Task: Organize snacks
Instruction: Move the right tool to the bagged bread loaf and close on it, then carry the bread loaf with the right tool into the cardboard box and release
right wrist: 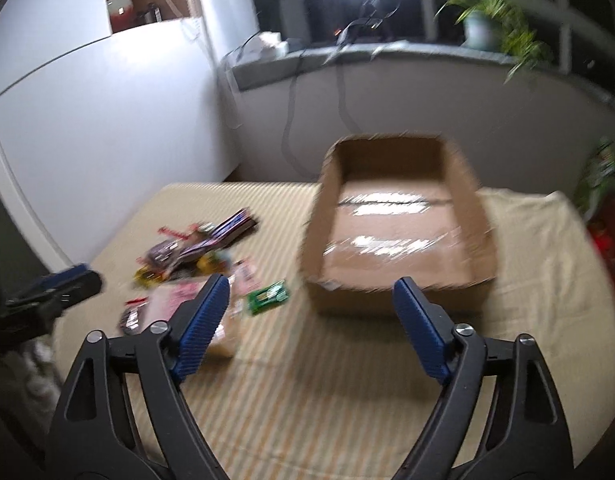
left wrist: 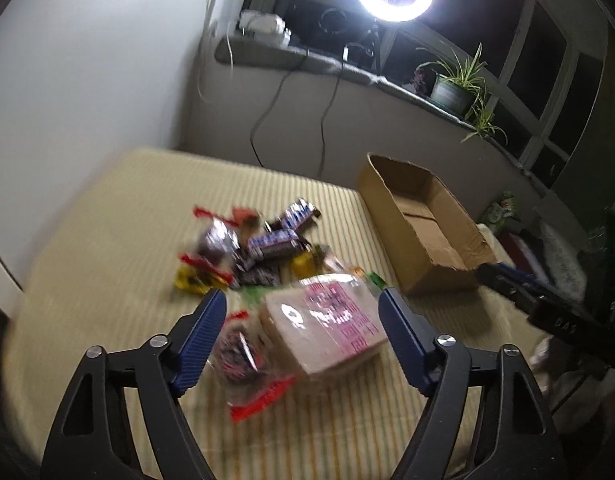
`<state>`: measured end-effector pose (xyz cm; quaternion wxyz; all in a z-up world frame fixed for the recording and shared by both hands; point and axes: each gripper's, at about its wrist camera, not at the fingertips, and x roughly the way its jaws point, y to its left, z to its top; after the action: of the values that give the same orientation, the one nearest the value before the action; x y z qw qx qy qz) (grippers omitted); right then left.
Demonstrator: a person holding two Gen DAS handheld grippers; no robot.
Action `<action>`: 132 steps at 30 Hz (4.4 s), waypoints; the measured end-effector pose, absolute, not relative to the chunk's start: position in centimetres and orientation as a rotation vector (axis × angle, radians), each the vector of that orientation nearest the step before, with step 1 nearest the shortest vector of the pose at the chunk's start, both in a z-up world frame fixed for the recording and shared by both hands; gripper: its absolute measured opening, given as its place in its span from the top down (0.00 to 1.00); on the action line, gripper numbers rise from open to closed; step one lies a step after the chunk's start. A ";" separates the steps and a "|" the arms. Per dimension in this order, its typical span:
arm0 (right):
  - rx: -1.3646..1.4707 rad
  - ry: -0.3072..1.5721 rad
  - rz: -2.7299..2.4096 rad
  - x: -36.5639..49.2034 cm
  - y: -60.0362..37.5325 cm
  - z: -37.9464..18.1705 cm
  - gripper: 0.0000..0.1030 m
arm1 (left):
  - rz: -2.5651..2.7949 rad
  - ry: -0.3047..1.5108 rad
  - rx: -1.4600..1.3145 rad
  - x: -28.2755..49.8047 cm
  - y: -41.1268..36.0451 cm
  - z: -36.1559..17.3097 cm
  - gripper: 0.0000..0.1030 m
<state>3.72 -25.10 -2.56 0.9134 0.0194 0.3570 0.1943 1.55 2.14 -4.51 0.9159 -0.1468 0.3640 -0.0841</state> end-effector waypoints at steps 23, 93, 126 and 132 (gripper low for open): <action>0.243 1.034 0.728 6.8 -19.7 -9.7 0.40 | -0.260 0.906 -0.376 2.2 1.2 -9.0 0.45; 0.255 0.922 0.581 15.9 -33.7 -5.2 0.51 | -0.500 0.842 -0.197 15.0 -15.2 -4.4 0.42; 0.128 0.882 0.470 13.6 -34.6 -3.5 0.41 | -0.471 0.791 -0.102 11.8 -14.9 -3.6 0.39; 0.061 0.842 0.499 11.4 -32.3 -2.6 0.37 | -0.434 0.768 -0.112 9.7 -13.1 -3.2 0.37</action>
<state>11.36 -32.35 -2.62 0.8821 0.0292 0.4045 0.2395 9.71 -13.12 -3.20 0.9028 -0.0544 0.3715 -0.2097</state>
